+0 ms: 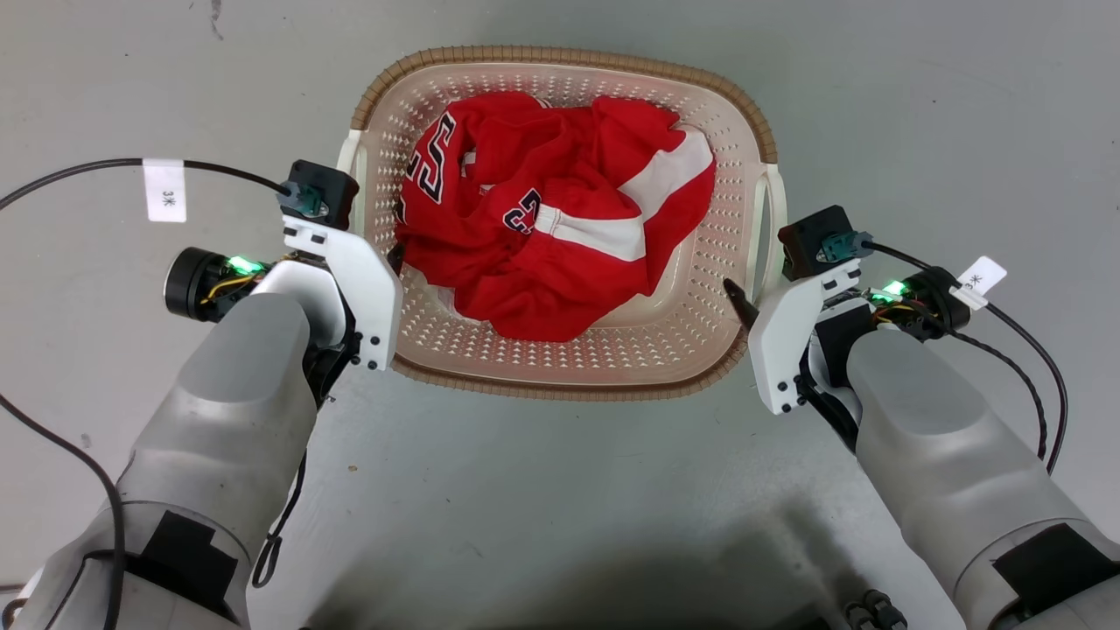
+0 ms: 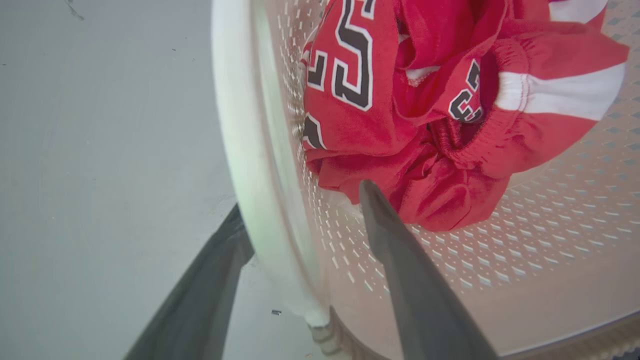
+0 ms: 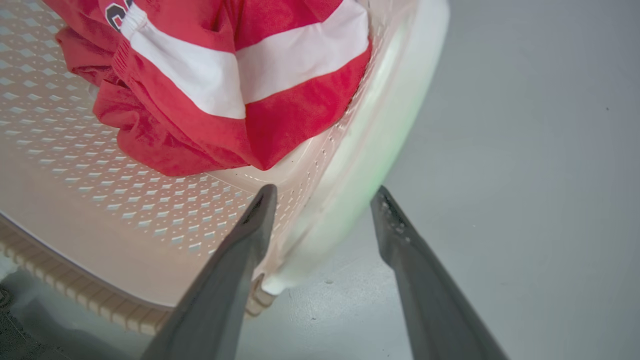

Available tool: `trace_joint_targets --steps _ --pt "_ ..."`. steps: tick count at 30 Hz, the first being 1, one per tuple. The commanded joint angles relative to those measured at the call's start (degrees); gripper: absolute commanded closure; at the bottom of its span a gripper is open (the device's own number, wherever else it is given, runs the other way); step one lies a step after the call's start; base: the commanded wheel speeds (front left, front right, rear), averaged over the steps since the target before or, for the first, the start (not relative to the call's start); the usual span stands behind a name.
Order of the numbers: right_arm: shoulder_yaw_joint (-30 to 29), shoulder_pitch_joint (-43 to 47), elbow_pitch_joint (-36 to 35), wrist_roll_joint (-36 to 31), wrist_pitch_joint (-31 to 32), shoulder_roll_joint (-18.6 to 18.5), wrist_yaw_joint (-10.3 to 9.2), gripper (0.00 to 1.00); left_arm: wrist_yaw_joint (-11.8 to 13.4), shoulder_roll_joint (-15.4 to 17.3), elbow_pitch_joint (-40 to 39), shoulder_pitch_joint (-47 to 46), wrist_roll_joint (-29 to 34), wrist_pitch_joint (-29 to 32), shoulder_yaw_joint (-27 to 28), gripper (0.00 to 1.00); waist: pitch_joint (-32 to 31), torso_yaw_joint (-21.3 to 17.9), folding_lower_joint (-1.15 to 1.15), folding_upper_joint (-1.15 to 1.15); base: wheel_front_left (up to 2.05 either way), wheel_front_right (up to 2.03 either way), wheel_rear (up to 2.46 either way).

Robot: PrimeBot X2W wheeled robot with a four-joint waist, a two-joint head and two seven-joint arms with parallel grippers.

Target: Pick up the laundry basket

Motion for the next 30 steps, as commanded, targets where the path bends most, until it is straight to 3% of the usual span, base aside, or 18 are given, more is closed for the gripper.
trace_joint_targets --steps 1,17,30 --pt "0.14 -0.94 0.27 0.62 0.15 0.0 -0.04 1.0 -0.06 0.25 -0.09 -0.83 -0.55 0.44 -0.94 1.0 0.02 0.05 -0.01 0.0 0.0 0.0 0.0" --pt "2.09 0.24 0.7 1.76 1.02 -0.12 -0.01 1.0 0.0 0.53 -0.09 0.48 -6.67 1.51 -7.43 1.0 -3.16 0.53 -0.01 0.0 0.0 0.0 0.0" --pt "6.73 3.3 0.31 5.76 5.4 -0.05 -0.01 1.0 -0.07 0.66 -1.06 4.89 -12.87 6.03 -12.34 1.0 -12.29 0.46 -0.01 0.0 0.0 0.0 0.0"
